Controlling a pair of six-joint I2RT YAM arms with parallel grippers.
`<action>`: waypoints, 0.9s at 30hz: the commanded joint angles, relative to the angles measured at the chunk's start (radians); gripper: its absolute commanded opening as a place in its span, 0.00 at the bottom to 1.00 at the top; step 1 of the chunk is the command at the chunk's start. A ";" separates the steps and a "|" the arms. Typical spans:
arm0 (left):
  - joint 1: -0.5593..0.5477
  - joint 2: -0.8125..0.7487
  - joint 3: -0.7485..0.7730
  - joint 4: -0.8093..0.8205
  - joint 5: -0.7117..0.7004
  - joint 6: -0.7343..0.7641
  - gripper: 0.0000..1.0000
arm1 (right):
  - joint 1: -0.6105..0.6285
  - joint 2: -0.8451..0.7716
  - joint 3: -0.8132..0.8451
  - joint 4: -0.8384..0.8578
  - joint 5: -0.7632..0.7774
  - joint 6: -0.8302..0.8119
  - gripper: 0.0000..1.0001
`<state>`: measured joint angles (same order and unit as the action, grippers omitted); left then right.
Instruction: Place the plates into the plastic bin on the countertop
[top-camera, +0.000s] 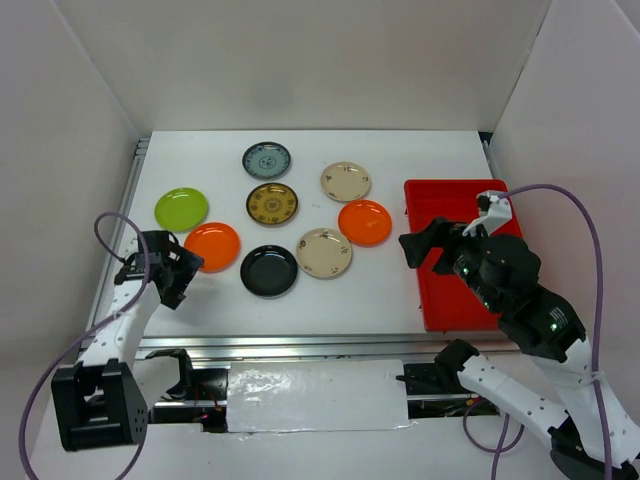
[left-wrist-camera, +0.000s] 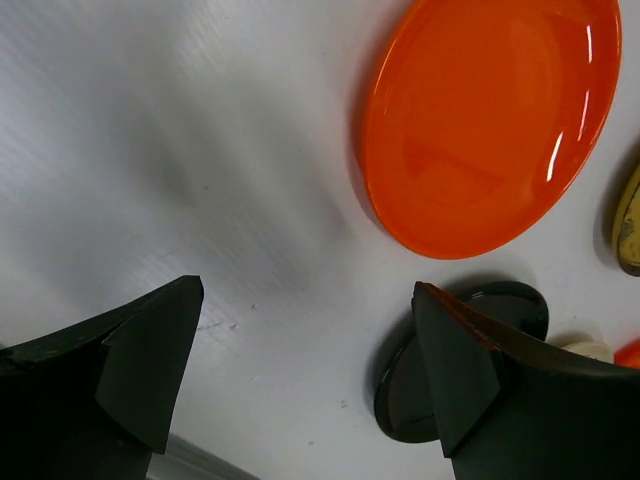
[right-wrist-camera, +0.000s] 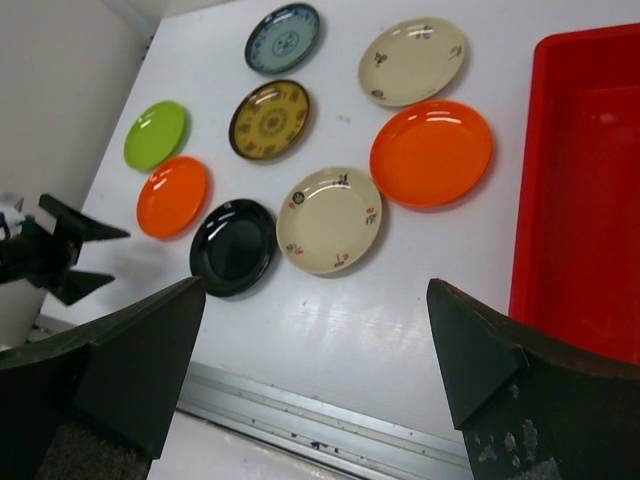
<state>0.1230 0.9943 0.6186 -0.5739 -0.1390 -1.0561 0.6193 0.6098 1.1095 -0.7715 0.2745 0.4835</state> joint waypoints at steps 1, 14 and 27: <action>0.036 0.050 -0.025 0.296 0.144 -0.044 0.99 | 0.003 0.004 -0.023 0.070 -0.078 -0.031 1.00; 0.102 0.340 -0.083 0.489 0.115 -0.027 0.73 | 0.007 -0.005 -0.053 0.104 -0.101 -0.046 1.00; 0.119 0.454 -0.076 0.542 0.125 -0.016 0.25 | 0.002 -0.004 -0.066 0.130 -0.112 -0.037 1.00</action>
<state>0.2352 1.3914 0.5514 -0.0242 -0.0032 -1.0847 0.6193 0.6083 1.0523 -0.7120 0.1699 0.4545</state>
